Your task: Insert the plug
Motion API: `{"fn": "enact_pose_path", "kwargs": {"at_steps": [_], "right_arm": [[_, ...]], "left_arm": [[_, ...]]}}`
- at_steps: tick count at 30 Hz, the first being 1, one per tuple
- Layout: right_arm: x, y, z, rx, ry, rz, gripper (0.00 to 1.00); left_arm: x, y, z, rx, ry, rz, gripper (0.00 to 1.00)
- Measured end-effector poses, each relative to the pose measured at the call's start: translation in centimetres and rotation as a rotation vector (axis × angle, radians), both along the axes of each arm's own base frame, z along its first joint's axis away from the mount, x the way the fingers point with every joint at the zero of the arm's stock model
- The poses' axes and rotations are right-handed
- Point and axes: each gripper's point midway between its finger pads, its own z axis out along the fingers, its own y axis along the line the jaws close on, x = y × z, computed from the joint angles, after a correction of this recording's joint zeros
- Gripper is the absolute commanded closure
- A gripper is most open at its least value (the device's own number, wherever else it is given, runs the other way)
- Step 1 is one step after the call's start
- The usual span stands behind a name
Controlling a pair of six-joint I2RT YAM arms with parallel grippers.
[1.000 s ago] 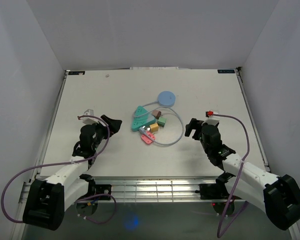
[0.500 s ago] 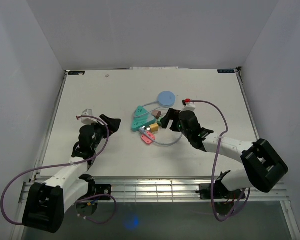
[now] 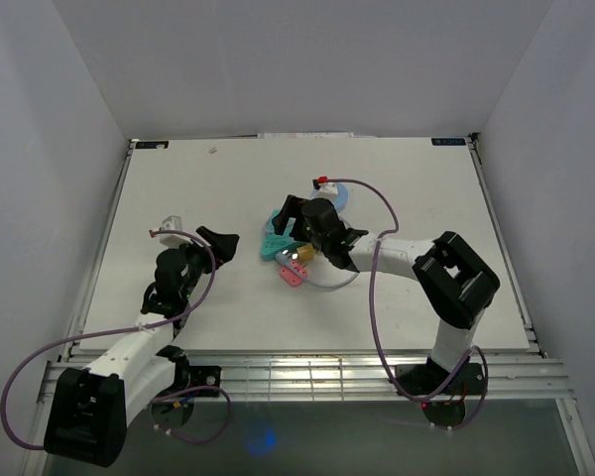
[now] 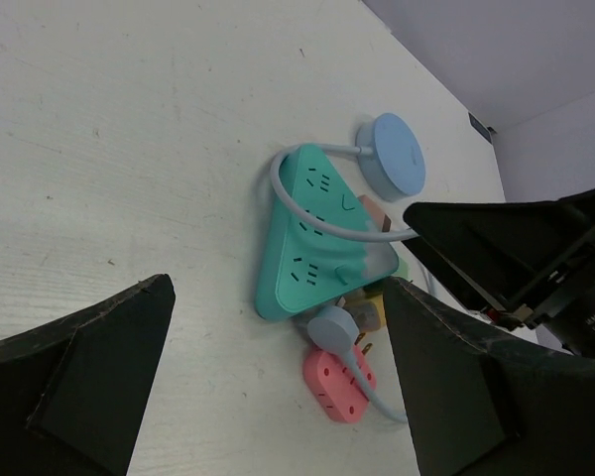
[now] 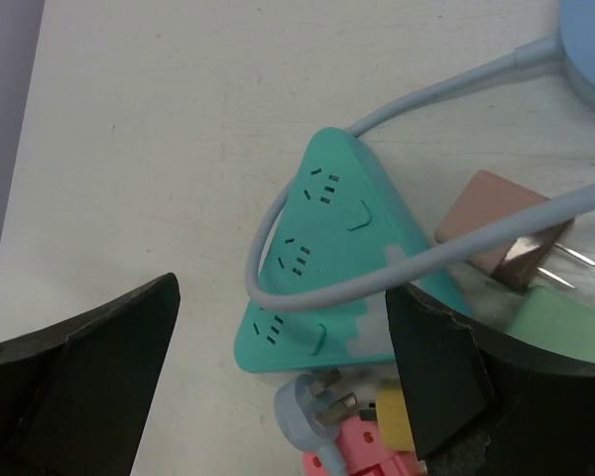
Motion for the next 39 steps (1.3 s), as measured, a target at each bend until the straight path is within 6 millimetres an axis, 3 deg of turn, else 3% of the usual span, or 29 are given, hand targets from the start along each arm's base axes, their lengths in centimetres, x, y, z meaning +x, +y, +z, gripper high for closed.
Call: {"fn": "enact_pose_path", "kwargs": {"at_steps": [3, 4, 5, 7, 8, 10, 16, 22, 32, 36, 39], "right_arm": [[1.1, 1.3, -0.7, 0.008, 0.015, -0.016, 0.01], [1.4, 1.6, -0.9, 0.012, 0.020, -0.024, 0.10], [1.6, 1.7, -1.1, 0.011, 0.022, -0.028, 0.31], [1.8, 1.8, -1.5, 0.013, 0.028, -0.035, 0.52], [1.9, 1.9, -1.7, 0.017, 0.030, -0.039, 0.71], [2.1, 2.3, -1.7, 0.026, 0.035, -0.038, 0.92], [3.2, 4.4, 2.2, 0.056, -0.044, 0.001, 0.92], [2.3, 3.8, 7.4, 0.051, -0.131, 0.044, 0.92], [-0.1, 0.7, 20.6, 0.140, -0.320, 0.057, 0.92], [-0.9, -1.3, 24.1, 0.161, -0.353, 0.032, 0.92], [-1.4, -4.3, 26.1, 0.192, -0.371, -0.021, 0.92]], "left_arm": [[0.0, 0.0, 0.2, 0.000, -0.006, 0.002, 0.02], [0.0, 0.1, 0.2, 0.001, -0.006, 0.003, 0.02], [0.0, 0.1, 0.2, 0.001, -0.006, 0.004, 0.02], [0.0, 0.1, 0.2, 0.002, -0.006, 0.006, 0.02], [0.0, 0.1, 0.2, 0.002, -0.006, 0.007, 0.02], [0.1, 0.2, 0.1, 0.004, -0.006, 0.009, 0.02], [0.1, 0.2, 0.1, 0.008, -0.008, 0.008, 0.02], [0.1, 0.2, 0.1, 0.008, -0.008, 0.008, 0.02], [0.1, 0.2, 0.1, 0.012, -0.008, 0.007, 0.02], [0.1, 0.2, 0.1, 0.016, -0.009, 0.007, 0.02], [0.1, 0.2, 0.1, 0.016, -0.010, 0.005, 0.02]]}}
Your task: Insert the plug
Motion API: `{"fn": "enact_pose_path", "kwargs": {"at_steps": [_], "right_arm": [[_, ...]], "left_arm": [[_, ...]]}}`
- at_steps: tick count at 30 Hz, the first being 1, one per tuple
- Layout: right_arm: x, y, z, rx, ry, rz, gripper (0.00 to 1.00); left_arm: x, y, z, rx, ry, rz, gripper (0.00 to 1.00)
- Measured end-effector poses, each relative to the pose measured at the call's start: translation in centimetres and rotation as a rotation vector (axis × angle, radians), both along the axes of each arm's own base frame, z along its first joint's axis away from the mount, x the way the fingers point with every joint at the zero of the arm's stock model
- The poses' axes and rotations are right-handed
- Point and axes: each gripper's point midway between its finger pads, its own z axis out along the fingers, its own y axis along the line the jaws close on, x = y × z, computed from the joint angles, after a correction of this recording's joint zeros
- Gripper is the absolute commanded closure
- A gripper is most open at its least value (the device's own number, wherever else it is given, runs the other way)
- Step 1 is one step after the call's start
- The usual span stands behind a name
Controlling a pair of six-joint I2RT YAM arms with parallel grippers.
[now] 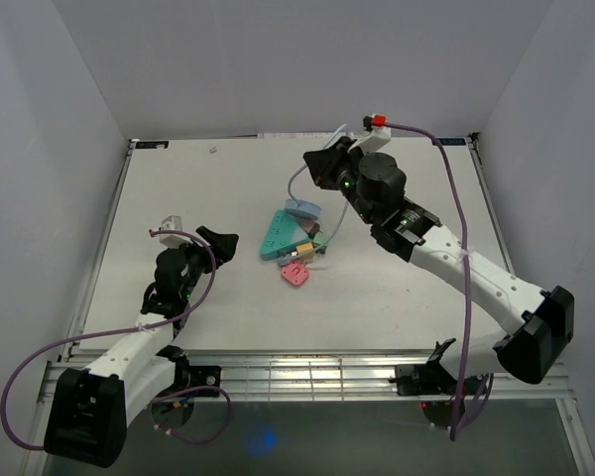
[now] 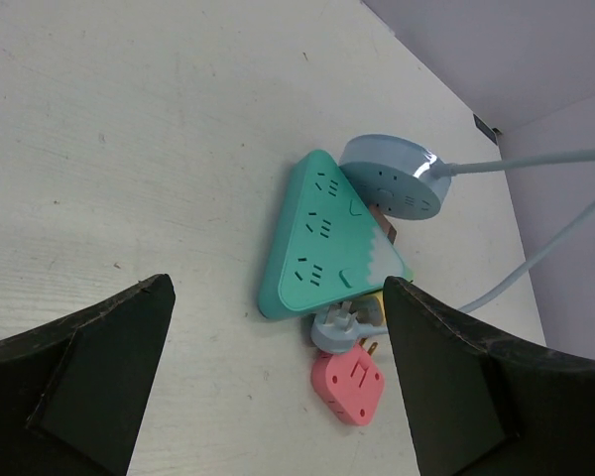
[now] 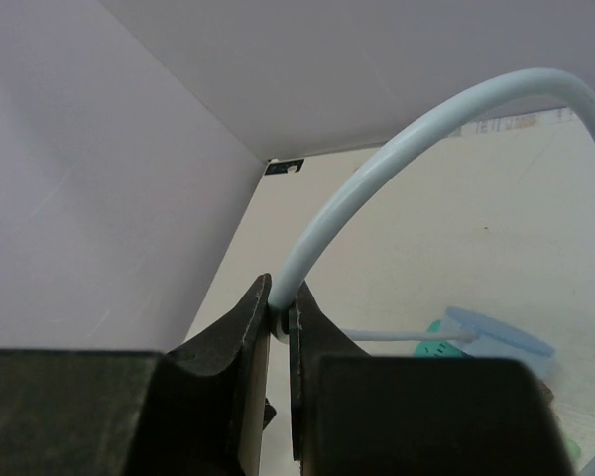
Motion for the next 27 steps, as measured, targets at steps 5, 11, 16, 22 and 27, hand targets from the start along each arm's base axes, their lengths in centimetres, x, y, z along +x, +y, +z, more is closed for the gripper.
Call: {"fn": "enact_pose_path", "kwargs": {"at_steps": [5, 11, 16, 22, 27], "right_arm": [[0.9, -7.8, -0.5, 0.091, 0.040, -0.150, 0.92], [3.2, -15.9, -4.2, 0.138, 0.124, -0.334, 0.92], [3.8, -20.0, -6.7, 0.159, 0.177, -0.438, 0.92], [4.2, -25.4, -10.3, 0.171, 0.257, -0.589, 0.92], [3.2, -30.4, -16.5, 0.166, 0.387, -0.721, 0.92]], "left_arm": [[0.0, -0.1, 0.0, 0.000, 0.001, -0.005, 0.02], [-0.1, -0.5, -0.8, 0.003, 0.025, -0.029, 0.02], [-0.2, -1.0, -1.6, 0.007, 0.049, -0.064, 0.02], [-0.3, -1.4, -1.7, 0.007, 0.050, -0.086, 0.02], [-0.4, -1.5, -1.6, 0.007, 0.044, -0.095, 0.02]]}}
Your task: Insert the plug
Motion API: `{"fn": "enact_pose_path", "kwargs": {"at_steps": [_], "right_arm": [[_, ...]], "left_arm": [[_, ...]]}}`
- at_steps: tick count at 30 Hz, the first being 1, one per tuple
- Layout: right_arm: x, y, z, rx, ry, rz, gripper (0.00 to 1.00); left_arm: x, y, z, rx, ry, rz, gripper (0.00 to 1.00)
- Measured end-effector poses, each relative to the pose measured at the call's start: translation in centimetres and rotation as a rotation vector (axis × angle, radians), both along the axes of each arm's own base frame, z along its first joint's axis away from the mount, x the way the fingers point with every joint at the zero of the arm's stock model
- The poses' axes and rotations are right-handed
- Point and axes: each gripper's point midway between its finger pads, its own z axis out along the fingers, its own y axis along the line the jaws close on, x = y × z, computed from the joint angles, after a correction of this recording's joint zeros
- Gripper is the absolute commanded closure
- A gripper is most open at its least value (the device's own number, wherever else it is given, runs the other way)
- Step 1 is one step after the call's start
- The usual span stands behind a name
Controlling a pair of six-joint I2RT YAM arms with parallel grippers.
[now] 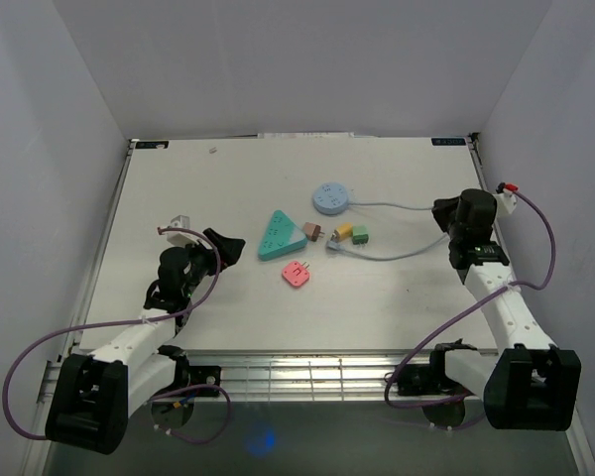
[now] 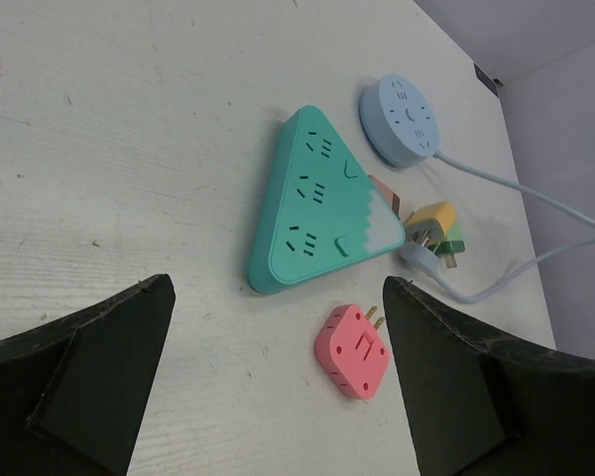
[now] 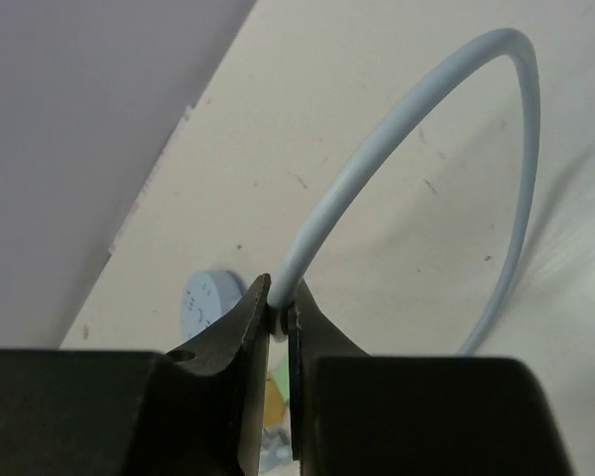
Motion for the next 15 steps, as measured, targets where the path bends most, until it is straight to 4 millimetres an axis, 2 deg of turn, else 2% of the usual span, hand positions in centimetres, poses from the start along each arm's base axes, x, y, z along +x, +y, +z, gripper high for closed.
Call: {"fn": "enact_pose_path", "kwargs": {"at_steps": [2, 4, 6, 7, 8, 10, 15], "right_arm": [[-0.8, -1.1, -2.3, 0.005, 0.060, -0.023, 0.92], [-1.5, -1.3, -3.7, 0.012, 0.093, -0.022, 0.92], [-2.3, -1.3, -4.7, 0.022, 0.116, -0.013, 0.86], [-2.8, -1.4, -5.1, 0.028, 0.125, -0.010, 0.75], [-3.4, -1.4, -5.5, 0.034, 0.133, -0.011, 0.57], [-4.8, -1.7, -5.9, 0.039, 0.135, -0.024, 0.10], [-7.0, -2.7, -4.9, 0.006, 0.094, -0.052, 0.10]], "left_arm": [[0.0, -0.1, 0.0, -0.001, 0.000, -0.004, 0.02], [-0.1, -0.1, 0.0, -0.001, 0.000, -0.006, 0.02], [-0.1, -0.1, 0.0, -0.002, 0.000, -0.007, 0.02], [-0.1, -0.1, 0.0, -0.002, 0.000, -0.008, 0.02], [-0.1, -0.1, 0.0, -0.002, 0.000, -0.009, 0.02], [-0.1, -0.2, 0.0, -0.003, 0.000, -0.010, 0.02], [-0.1, -0.2, 0.3, -0.006, -0.008, -0.014, 0.02]]}}
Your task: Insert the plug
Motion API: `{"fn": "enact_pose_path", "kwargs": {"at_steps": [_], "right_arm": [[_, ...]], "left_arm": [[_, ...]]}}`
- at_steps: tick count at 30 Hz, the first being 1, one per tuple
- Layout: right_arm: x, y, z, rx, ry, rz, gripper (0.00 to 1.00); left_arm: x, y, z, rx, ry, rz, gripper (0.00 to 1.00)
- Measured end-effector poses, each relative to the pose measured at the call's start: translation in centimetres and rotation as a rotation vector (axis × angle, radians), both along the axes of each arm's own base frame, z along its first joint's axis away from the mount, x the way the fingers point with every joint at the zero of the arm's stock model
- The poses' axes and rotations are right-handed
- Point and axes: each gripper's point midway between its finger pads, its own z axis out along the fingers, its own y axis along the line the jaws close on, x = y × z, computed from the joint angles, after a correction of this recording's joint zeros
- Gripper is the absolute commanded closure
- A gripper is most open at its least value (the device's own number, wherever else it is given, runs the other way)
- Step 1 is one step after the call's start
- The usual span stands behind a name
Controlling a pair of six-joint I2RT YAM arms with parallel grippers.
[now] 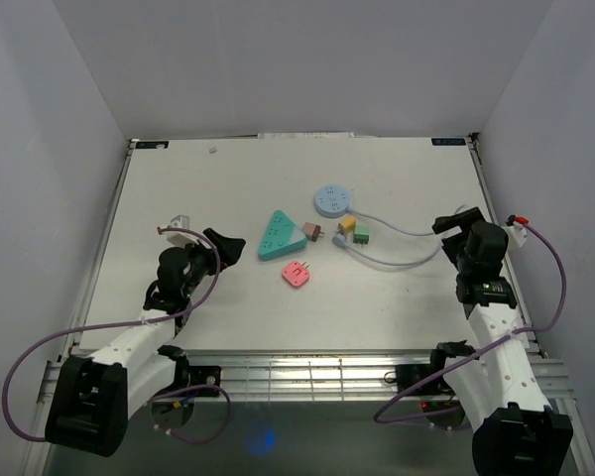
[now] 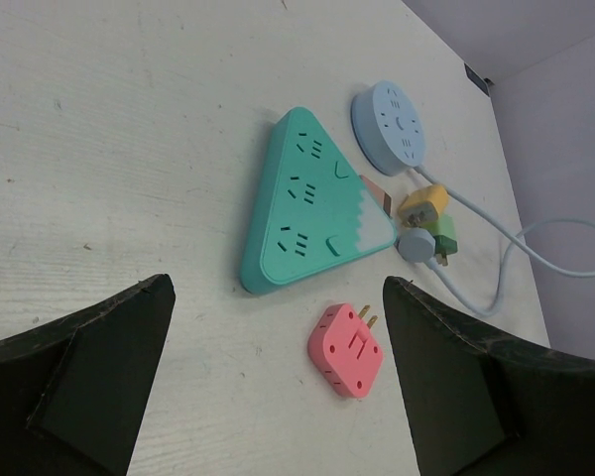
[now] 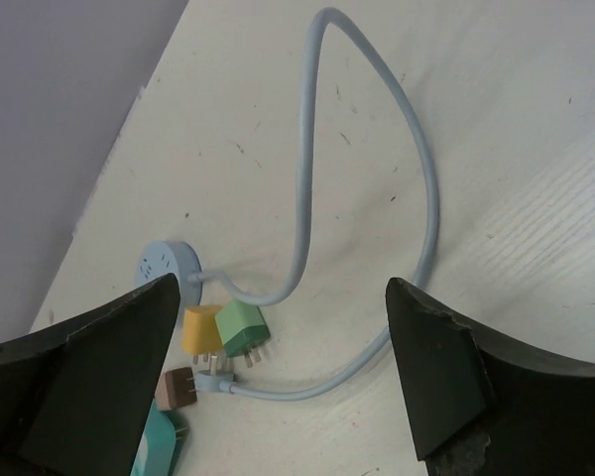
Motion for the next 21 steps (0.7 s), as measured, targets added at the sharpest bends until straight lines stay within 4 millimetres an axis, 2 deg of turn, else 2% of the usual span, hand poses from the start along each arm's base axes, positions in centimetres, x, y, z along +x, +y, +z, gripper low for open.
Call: {"fn": "enact_pose_path", "kwargs": {"at_steps": [5, 9, 13, 16, 21], "right_arm": [[0.1, 0.1, 0.4, -0.057, 0.039, 0.054, 0.10], [0.8, 1.2, 0.3, -0.087, 0.079, 0.155, 0.10], [0.5, 2.2, 0.1, -0.083, 0.139, 0.221, 0.10], [-0.1, 3.8, -0.1, -0.058, 0.171, 0.290, 0.10], [-0.6, 9.3, -0.9, -0.054, 0.239, 0.485, 0.10]], "left_arm": [[-0.1, -0.1, 0.2, -0.003, -0.006, -0.008, 0.02], [-0.1, -0.2, 0.2, -0.004, -0.005, -0.014, 0.02], [-0.1, -0.3, 0.0, -0.004, 0.001, -0.016, 0.02], [-0.1, -0.3, -0.2, -0.004, 0.010, -0.018, 0.02], [-0.1, -0.4, -0.4, -0.008, 0.016, -0.020, 0.02]]}}
